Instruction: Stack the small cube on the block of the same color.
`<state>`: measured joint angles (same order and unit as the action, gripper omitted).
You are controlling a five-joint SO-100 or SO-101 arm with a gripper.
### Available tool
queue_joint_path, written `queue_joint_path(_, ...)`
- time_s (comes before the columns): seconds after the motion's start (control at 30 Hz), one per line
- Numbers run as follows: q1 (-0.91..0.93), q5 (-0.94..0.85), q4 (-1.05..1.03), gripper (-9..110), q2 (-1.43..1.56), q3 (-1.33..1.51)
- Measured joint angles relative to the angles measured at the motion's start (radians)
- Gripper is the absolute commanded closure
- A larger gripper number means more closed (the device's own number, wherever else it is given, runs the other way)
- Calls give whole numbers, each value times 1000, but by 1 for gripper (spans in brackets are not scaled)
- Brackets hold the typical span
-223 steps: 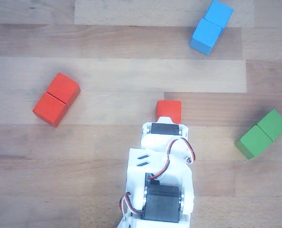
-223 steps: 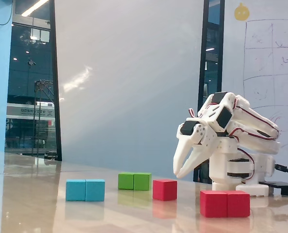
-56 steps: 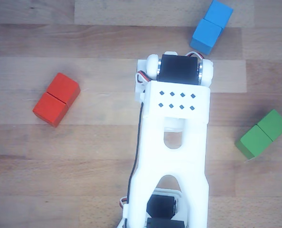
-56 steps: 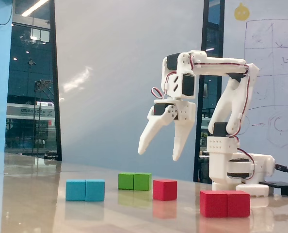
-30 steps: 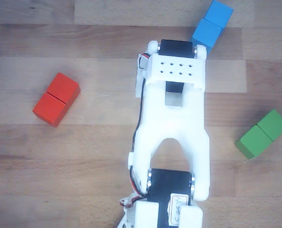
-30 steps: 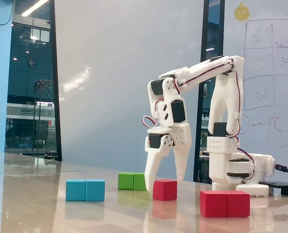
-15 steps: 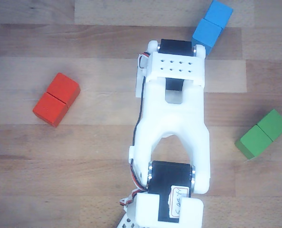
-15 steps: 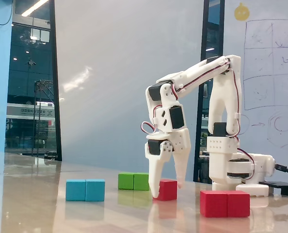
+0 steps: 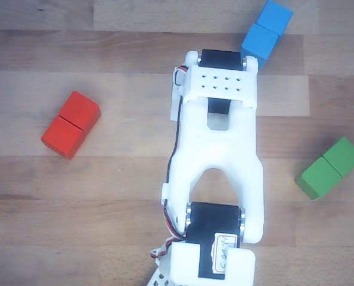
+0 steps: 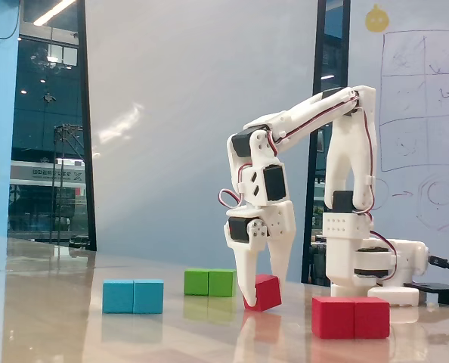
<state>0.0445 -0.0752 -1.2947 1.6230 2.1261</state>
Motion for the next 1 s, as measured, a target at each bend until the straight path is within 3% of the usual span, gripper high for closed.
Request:
queue_joint_path(0.6,0,-5,-89,98,242,-11)
queue_joint_path(1.0,0,-6,-387,98,258,-413)
